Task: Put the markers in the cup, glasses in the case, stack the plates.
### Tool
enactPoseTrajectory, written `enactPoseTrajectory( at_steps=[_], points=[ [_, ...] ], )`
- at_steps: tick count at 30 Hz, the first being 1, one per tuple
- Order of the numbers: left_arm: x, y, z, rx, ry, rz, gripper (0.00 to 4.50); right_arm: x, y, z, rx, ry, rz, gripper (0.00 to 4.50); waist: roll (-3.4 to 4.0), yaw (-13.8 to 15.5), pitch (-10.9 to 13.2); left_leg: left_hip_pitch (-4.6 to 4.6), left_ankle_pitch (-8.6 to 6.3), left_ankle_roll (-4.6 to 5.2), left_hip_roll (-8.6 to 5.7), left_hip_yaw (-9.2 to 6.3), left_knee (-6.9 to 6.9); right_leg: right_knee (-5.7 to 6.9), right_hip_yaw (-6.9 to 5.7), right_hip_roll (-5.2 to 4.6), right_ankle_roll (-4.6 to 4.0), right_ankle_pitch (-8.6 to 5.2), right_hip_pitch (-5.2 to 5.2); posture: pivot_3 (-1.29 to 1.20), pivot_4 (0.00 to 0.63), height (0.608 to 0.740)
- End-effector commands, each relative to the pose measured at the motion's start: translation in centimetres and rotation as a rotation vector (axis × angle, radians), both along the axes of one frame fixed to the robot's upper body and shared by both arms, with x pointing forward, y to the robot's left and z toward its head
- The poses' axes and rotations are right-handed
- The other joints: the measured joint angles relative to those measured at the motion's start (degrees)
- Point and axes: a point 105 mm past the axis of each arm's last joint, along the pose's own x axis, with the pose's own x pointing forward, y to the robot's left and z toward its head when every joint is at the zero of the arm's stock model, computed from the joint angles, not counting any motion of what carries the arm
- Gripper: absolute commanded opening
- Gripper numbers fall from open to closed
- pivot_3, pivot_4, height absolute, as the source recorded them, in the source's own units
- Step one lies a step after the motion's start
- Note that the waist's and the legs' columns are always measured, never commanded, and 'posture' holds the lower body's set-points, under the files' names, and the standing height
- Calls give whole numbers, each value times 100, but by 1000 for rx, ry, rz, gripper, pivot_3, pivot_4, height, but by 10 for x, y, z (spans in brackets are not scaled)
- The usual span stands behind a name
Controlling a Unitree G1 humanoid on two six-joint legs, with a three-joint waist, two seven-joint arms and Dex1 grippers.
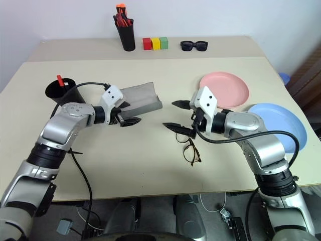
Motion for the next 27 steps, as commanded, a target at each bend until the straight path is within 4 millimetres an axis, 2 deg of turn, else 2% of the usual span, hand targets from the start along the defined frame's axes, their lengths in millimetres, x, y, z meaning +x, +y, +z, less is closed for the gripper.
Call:
enactPoseTrajectory(
  at_steps=[1, 6, 7, 11, 15, 19, 20, 22, 26, 27],
  points=[
    [11, -4, 11, 36, -72, -8, 2663, -7, -3, 7, -31, -61, 6, 3862, 0, 4, 0, -1, 0, 0, 0, 0, 0, 0, 0, 0, 0, 0, 0, 0, 150, 740],
    [8, -12, 7, 50, -83, -71, 281, -7, -7, 4, -37, -67, -23, 3862, 0, -8, 0, 0, 0, 0, 0, 0, -1, 0, 1, 0, 1, 0, 0, 0, 150, 740],
    [5, -14, 7, 68, -110, -107, 127, -7, -8, 3, -40, -66, -29, 3862, 0, -6, 0, 0, 0, 0, 0, 0, -2, 1, 1, 0, 1, 0, 0, 0, 150, 740],
    [-20, -22, 3, 148, -216, -327, 127, -8, -15, -5, -65, -48, -45, 3862, 0, -2, 0, 0, 0, 0, 0, 2, -3, -1, 2, -3, 1, -1, 0, 0, 150, 740],
    [-47, -25, 5, 125, -189, -454, 127, -9, -27, -12, -111, 7, -84, 3862, 0, 17, 1, -2, 0, 0, 0, 2, -1, -1, 2, -5, 1, -1, 0, 0, 150, 740],
    [-67, -20, -3, 195, -148, -549, 127, -11, -42, -20, -134, 129, -134, 3862, 0, 12, 1, -3, 0, 0, -1, 6, 6, -1, 4, -7, -16, -11, 0, 0, 150, 740],
    [-69, -20, -4, 199, -142, -552, 492, -10, -46, -21, -114, 159, -157, 3862, 1, 13, 1, -2, 0, 0, 0, 6, 7, 0, 4, -6, -17, -11, 0, 0, 150, 740],
    [-66, -20, -4, 195, -140, -522, 917, -10, -53, -23, -79, 219, -194, 3862, 0, 17, 0, -2, 0, 1, 0, 6, 7, 1, 4, -5, -17, -11, 0, 0, 150, 740],
    [-59, -25, 5, 167, -220, -493, 2893, -14, -58, -26, -41, 287, -229, 3862, 0, 15, 0, -3, 0, 1, -1, 6, 10, 0, 5, -6, -15, -11, 1, 0, 150, 740],
    [-57, -26, 10, 155, -241, -479, 2893, -13, -59, -28, -31, 307, -244, 3862, 0, 14, 0, -3, 0, 1, -1, 6, 10, 1, 5, -6, -15, -10, 1, 0, 150, 740]
  ],
)
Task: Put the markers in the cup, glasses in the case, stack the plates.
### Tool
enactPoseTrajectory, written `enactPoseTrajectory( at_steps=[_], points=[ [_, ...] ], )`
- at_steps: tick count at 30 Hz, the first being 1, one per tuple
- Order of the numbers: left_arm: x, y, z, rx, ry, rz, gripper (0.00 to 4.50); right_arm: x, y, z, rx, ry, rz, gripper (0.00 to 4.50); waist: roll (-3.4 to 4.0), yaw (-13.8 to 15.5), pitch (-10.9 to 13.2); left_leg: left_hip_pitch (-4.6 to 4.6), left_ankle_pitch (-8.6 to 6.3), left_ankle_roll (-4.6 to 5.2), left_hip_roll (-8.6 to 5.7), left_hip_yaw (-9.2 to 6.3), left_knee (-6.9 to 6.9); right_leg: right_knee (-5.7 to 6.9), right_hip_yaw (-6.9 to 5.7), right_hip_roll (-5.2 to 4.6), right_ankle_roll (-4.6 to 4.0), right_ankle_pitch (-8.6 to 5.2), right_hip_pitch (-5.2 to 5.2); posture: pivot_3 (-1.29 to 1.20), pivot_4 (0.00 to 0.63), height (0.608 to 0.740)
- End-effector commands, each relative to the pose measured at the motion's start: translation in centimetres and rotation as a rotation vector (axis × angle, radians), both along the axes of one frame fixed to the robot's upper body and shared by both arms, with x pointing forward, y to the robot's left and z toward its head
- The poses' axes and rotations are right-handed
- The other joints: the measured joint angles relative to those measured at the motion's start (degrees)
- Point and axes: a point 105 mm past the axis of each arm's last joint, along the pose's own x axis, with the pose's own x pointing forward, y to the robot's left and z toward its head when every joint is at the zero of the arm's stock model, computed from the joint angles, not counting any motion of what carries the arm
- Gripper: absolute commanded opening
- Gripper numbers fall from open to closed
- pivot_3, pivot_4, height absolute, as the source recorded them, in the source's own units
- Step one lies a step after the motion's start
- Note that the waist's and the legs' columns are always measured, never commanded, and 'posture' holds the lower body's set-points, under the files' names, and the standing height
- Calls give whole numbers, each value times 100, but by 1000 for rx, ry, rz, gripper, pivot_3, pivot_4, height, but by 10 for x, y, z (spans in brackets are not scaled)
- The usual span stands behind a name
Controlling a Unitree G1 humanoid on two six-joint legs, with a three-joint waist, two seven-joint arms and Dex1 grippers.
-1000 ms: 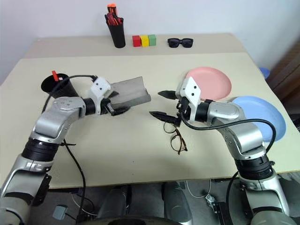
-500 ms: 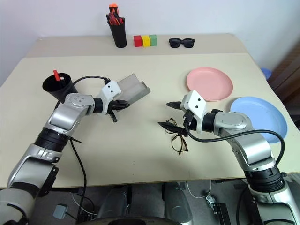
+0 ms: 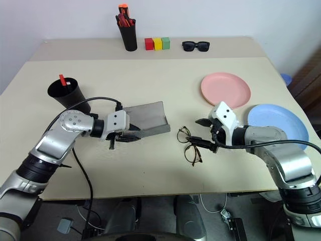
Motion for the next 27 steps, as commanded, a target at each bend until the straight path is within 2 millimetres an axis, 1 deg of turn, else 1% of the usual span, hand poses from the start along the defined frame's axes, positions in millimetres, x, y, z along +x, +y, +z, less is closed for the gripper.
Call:
enactPoseTrajectory(
  at_steps=[1, 4, 8, 10, 13, 16, 19, 22, 25, 27],
  points=[
    [6, -3, 23, -61, -99, 12, 2893, -1, -3, 5, 45, 28, -48, 3862, 0, -10, 0, 0, 0, 0, 0, 0, 0, 0, 0, 1, 1, 0, 0, 0, 150, 740],
    [6, 4, 28, -27, -142, 23, 2893, -2, -3, -4, 32, 64, -68, 3862, 0, -24, 0, 3, 0, 0, 2, 0, -2, 3, 0, 4, 2, 1, 0, 0, 150, 740],
    [-5, 13, 40, -34, -173, 48, 2893, -3, 0, -22, 4, 123, -98, 3862, 0, -23, 0, 3, 0, 1, 3, 1, -4, 1, 2, 4, 14, 7, 0, 0, 150, 740],
    [-10, 20, 37, -23, -164, 78, 2893, -3, 4, -26, 18, 150, -109, 3862, 0, -16, 0, 3, -1, 1, 3, 2, -3, 1, 3, 3, 13, 7, 0, 0, 150, 740],
    [-19, 30, 27, -3, -140, 114, 2893, -3, 10, -30, 34, 174, -116, 3862, 2, -20, 1, 4, -1, 1, 3, 2, -2, 3, 3, 3, 7, 3, 0, 0, 150, 740],
    [-28, 37, 22, -17, -105, 149, 2932, -3, 11, -36, 26, 189, -123, 3083, 2, -17, 1, 3, -1, 1, 3, 3, -2, 2, 3, 2, 0, -1, 0, 0, 150, 740],
    [-38, 42, 18, -32, -77, 179, 2932, 0, 11, -38, 27, 196, -141, 1601, 1, -15, 0, 3, -1, 1, 3, 3, -1, 2, 3, 3, -1, -1, 0, 0, 150, 740],
    [-43, 48, 11, -27, -59, 217, 2932, 0, 11, -37, 26, 193, -138, 81, 0, -13, -1, 3, -1, 1, 3, 3, -1, 1, 3, 2, -2, -2, 0, 0, 150, 740],
    [-47, 56, 6, -25, -47, 265, 2932, 0, 12, -33, 4, 164, -120, 27, -2, -16, -2, 5, -1, 1, 3, 4, 1, 0, 3, 2, -5, -3, 2, 0, 150, 740],
    [-47, 63, 5, -37, -44, 309, 2932, 1, 13, -23, -41, 100, -80, 27, -1, -16, -2, 6, -1, 1, 3, 8, 2, 0, 6, 0, -6, -3, 2, 0, 150, 740]
  ],
)
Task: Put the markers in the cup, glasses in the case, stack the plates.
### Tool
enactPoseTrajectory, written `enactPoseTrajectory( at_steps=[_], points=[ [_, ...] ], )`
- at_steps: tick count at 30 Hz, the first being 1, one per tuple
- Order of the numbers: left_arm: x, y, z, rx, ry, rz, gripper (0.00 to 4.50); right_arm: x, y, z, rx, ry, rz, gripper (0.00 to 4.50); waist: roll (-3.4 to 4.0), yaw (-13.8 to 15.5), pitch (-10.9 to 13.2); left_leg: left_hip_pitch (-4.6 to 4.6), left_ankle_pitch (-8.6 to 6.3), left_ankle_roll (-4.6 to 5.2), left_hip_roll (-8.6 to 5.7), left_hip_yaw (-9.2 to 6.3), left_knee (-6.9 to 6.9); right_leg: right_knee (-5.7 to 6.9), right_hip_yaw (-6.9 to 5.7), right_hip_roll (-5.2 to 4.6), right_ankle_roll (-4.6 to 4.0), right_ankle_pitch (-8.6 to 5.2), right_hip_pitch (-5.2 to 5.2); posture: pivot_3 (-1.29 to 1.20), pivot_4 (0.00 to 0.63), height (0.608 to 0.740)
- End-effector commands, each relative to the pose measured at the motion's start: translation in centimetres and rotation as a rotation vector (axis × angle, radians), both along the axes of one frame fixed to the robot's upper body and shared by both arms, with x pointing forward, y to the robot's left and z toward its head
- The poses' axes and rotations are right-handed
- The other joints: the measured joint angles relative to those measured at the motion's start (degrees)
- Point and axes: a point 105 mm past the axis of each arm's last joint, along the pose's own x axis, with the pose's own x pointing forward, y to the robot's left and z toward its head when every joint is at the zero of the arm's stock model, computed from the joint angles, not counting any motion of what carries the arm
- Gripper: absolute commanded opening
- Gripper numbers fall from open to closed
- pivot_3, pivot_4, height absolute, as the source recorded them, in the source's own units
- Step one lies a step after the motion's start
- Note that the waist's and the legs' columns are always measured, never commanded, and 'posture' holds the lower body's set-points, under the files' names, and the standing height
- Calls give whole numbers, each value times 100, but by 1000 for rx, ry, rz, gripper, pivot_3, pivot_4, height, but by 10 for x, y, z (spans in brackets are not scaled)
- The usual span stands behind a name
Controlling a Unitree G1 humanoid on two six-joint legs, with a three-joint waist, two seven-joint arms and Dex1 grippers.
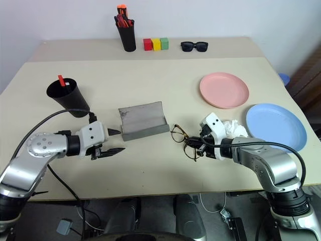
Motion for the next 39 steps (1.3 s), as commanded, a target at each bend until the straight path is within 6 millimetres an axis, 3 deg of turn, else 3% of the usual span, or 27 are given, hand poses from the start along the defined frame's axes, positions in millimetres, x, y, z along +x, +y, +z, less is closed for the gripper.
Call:
enactPoseTrajectory(
  at_steps=[1, 6, 9, 14, 19, 24, 32, 35, 39],
  points=[
    [2, 10, 13, -16, -54, 64, 2932, 2, -2, 20, -81, -122, 58, 27, 0, 0, 0, 0, 0, 0, 0, 0, 1, 0, 0, 0, 0, 0, 0, 0, 150, 740],
    [2, 38, 6, -79, -33, 219, 2932, 0, 31, 68, -105, -355, 294, 27, 3, -40, 2, 3, 0, 0, 1, 9, 0, 0, 4, -1, -1, 0, -2, 0, 150, 740],
    [-1, 52, -2, -82, -14, 285, 2932, 5, 63, 85, -100, -451, 436, 27, 5, -104, 3, 11, 0, 0, 9, 9, -5, 4, 3, 6, -3, 1, -3, 0, 150, 740],
    [-4, 57, -7, -78, -5, 301, 2932, 25, 111, 85, -163, -567, 669, 27, 5, -131, 3, 7, 0, 0, 9, 9, -3, 3, 2, 5, -5, 2, -5, 0, 150, 740],
    [-3, 57, -6, -92, -20, 318, 2932, 60, 148, 71, -225, -574, 850, 27, 5, -157, 4, 4, 0, 0, 6, 11, -3, 5, 2, 1, -2, 5, -7, 0, 150, 740],
    [-11, 55, -8, -101, -29, 333, 2932, 80, 155, 62, -249, -539, 908, 27, 7, -139, 5, 7, 0, 0, 8, 7, -21, 15, -2, 2, 15, 15, -13, 0, 150, 740],
    [-20, 58, -12, -105, -27, 361, 2932, 64, 134, 50, -246, -403, 1103, 27, 12, -158, 7, 7, -2, 1, 5, 7, -22, 18, -5, -2, 16, 15, -14, 0, 150, 740],
    [-14, 58, -8, -104, -35, 357, 2932, 68, 136, 52, -233, -418, 1070, 951, 12, -157, 7, 12, -2, 1, 7, 7, -20, 25, -5, 2, 14, 15, -14, 0, 150, 740],
    [-3, 57, 3, -150, -64, 360, 2932, 79, 142, 63, -202, -513, 972, 2938, 12, -152, 8, 11, -1, 1, 6, 6, -14, 25, -4, 3, 15, 15, -12, 0, 150, 740]
  ],
)
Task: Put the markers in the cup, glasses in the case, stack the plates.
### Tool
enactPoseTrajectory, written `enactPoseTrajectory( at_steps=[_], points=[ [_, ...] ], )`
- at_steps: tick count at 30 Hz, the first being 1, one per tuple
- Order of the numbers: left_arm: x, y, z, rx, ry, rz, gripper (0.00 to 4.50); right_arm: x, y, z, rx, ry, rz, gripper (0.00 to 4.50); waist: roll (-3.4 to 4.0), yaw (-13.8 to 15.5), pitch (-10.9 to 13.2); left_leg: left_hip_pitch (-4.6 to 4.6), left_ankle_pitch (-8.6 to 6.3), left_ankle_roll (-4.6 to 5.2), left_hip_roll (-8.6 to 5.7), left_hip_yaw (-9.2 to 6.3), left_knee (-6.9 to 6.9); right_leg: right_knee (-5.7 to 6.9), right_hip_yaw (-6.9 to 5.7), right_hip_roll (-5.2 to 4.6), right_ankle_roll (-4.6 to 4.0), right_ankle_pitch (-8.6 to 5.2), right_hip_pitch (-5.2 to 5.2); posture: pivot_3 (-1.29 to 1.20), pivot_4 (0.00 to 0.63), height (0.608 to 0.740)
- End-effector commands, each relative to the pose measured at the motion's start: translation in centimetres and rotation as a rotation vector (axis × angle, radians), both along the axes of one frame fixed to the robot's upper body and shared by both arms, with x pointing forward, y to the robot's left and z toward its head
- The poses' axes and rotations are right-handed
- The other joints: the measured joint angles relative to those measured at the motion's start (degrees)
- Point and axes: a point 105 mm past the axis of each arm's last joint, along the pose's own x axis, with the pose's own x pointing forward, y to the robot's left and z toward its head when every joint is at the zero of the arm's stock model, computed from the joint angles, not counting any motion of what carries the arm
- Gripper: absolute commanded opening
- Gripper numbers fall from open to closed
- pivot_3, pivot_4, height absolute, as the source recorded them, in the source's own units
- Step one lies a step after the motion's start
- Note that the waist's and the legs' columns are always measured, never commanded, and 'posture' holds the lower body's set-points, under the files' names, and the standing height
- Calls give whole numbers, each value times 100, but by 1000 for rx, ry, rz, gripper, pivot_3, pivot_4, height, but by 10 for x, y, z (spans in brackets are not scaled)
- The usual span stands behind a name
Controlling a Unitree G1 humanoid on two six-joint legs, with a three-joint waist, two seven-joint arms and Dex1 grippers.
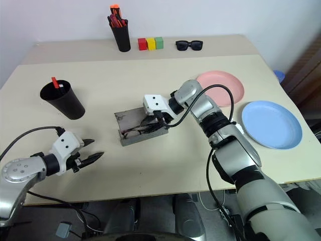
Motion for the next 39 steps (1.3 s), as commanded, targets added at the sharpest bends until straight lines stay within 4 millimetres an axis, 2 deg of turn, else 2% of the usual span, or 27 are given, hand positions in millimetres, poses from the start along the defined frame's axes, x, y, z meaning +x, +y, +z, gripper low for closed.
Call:
enactPoseTrajectory(
  at_steps=[1, 2, 4, 5, 8, 9, 11, 15, 18, 22, 25, 29, 32, 36, 39],
  points=[
    [10, 1, 18, -47, -54, 11, 2932, 12, 7, 26, 116, -103, -58, 2938, 0, 0, 0, -1, 0, 0, 0, 0, 1, 0, 0, 0, 0, 0, 0, 0, 150, 740],
    [12, 1, 21, -61, -56, 16, 2932, 13, 7, 29, 129, -113, -70, 2938, 0, 1, 0, -1, 0, 0, 0, 0, 1, 0, 0, 0, 1, 0, 0, 0, 150, 740],
    [20, 2, 29, -103, -68, 36, 2360, 17, 6, 38, 171, -141, -97, 3010, 0, 4, 0, -2, 0, 0, 0, -2, -1, 0, 0, 0, 1, 1, 0, 0, 150, 740],
    [27, 2, 36, -130, -99, 54, 2011, 18, 3, 45, 201, -156, -118, 3010, 2, 16, 1, -1, 0, 0, 0, -2, -1, 1, 0, 0, 1, 1, 0, 0, 150, 740],
    [74, -4, 62, -177, -200, 151, 557, 10, -15, 56, 266, -208, -168, 3010, -1, 136, 0, -8, 1, -1, -3, -14, 8, 4, -9, -1, 2, 1, 2, 0, 150, 740],
    [89, -9, 71, -179, -230, 176, 557, 4, -21, 56, 276, -215, -185, 3010, -1, 181, -1, -12, 1, -1, -3, -20, 13, 1, -14, 0, 3, 2, 4, 0, 150, 740],
    [108, -21, 81, -202, -242, 196, 557, -4, -28, 54, 284, -229, -227, 3010, -8, 213, -5, -13, 1, -1, -11, -28, 17, -2, -20, -7, 6, 3, 14, 0, 150, 740],
    [137, -49, 84, -247, -146, 188, 557, -17, -46, 46, 291, -230, -367, 3010, -5, 168, -3, -14, 1, -1, -21, -28, 13, -7, -20, -17, 12, 4, 15, 0, 150, 740],
    [147, -77, 70, -221, -44, 96, 557, -37, -66, 36, 292, -212, -456, 3010, -2, 140, -3, -13, 1, 0, -20, -28, 6, -2, -18, -13, 11, 2, 8, 0, 150, 740],
    [158, -85, 49, -157, 58, 92, 557, -56, -87, 23, 282, -176, -573, 3010, -2, 115, -3, -12, 1, 0, -19, -30, 7, -3, -16, -8, 11, 1, 8, 0, 150, 740],
    [153, -94, 47, -158, 77, -9, 557, -61, -104, 14, 268, -146, -673, 3010, -2, 126, -3, -13, 1, 0, -19, -27, 11, -4, -13, -9, 11, 1, 8, 0, 150, 740],
    [126, -105, 41, -142, 88, -229, 557, -62, -122, 7, 259, -132, -770, 3010, -2, 139, -3, -13, 1, 0, -19, -27, 10, -4, -13, -10, 11, 1, 8, 0, 150, 740],
    [108, -108, 40, -153, 96, -321, 557, -59, -130, 8, 279, -125, -819, 3010, -1, 149, -3, -12, 1, 0, -19, -26, 9, -4, -11, -10, 10, 0, 8, 0, 150, 740],
    [82, -115, 49, -220, 98, -434, 557, -54, -137, 7, 274, -137, -841, 3010, -1, 156, -3, -13, 1, 0, -19, -25, 14, -6, -11, -13, 11, 0, 12, 0, 150, 740],
    [63, -117, 43, -170, 96, -490, 557, -50, -140, 7, 275, -141, -855, 3010, -1, 154, -3, -14, 1, 0, -19, -25, 14, -7, -11, -12, 11, 0, 12, 0, 150, 740]
  ],
)
